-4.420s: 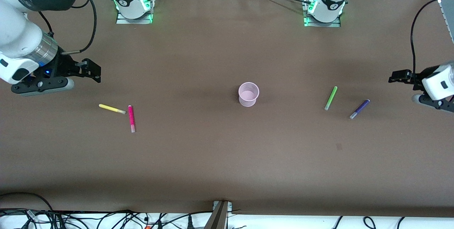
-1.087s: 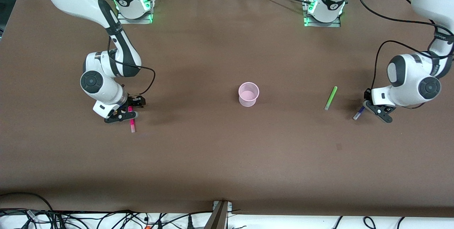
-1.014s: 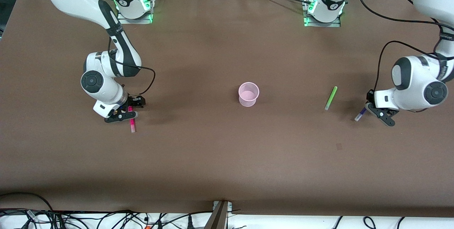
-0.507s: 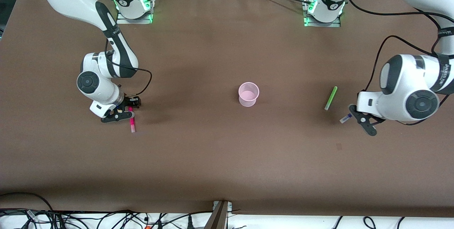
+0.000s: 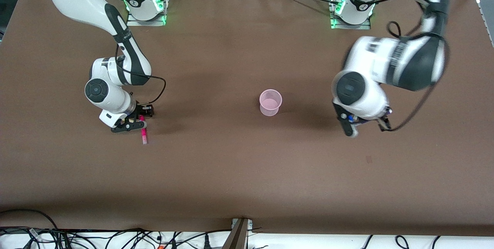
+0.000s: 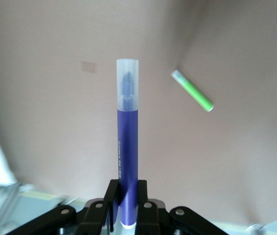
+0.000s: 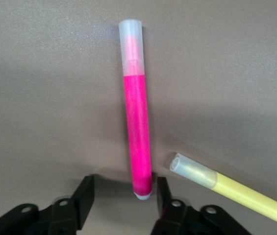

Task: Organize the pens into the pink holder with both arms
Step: 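Lift the purple marker with the left gripper and carry it over the cup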

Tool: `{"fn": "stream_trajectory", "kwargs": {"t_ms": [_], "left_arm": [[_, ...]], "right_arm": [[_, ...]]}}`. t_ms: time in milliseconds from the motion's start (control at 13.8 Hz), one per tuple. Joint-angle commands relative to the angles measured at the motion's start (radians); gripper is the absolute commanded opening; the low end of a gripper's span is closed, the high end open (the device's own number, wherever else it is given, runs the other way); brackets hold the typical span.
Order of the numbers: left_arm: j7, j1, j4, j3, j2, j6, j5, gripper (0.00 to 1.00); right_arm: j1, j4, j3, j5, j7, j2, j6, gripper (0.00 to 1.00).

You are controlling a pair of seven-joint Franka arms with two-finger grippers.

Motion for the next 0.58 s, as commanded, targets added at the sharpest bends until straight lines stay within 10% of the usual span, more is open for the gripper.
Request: {"fn": "stream_trajectory", "kwargs": {"t_ms": [0, 507], "left_arm": [[0.009, -0.176, 0.043, 0.019, 0.079, -0.066, 0.223, 0.00], [0.003, -0.439, 0.114, 0.037, 0.164, -0.183, 0.342, 0.00]], "right_arm": [[-0.006, -0.013, 0.006, 0.019, -0.028, -0.004, 0.019, 0.45], [-0.014, -0.007, 0.006, 0.021, -0.038, -0.004, 0.019, 0.20]]}}
